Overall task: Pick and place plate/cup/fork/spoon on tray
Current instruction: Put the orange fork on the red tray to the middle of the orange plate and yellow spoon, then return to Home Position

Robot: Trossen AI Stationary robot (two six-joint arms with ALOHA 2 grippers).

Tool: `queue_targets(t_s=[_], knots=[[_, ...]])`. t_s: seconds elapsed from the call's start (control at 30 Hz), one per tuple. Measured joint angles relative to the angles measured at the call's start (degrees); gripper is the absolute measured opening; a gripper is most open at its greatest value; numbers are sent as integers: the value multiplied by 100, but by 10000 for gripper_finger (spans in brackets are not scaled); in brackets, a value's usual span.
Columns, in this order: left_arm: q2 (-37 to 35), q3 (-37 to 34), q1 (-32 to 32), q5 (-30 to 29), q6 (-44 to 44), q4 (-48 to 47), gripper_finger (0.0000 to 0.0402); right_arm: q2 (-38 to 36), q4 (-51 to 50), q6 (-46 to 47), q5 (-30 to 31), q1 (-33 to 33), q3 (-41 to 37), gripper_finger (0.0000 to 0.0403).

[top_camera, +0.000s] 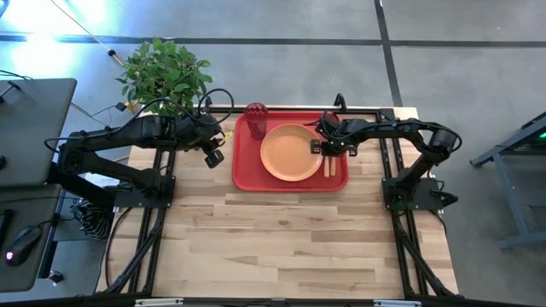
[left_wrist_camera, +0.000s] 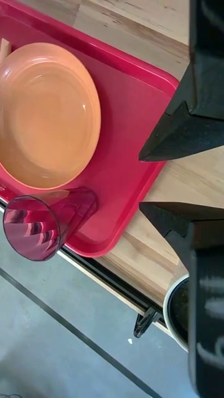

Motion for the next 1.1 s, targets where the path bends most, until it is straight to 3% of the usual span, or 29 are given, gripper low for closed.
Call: queue_targets(t_s=[0.37, 0.63, 0.83, 1.1], knots=[[0, 1, -1, 2, -1, -2, 103, -812, -198, 0, 437, -65, 0, 78], [-8, 0, -12, 11, -159, -9, 103, -1604, -24, -227, 434, 57, 0, 78], [-370, -410, -240, -32, -466, 34, 103, -2201, 986, -486, 695, 582, 0, 78], [-1540, -1681, -623, 211, -731, 1263, 103, -2422, 3025, -1219, 1057, 1514, 0, 78]])
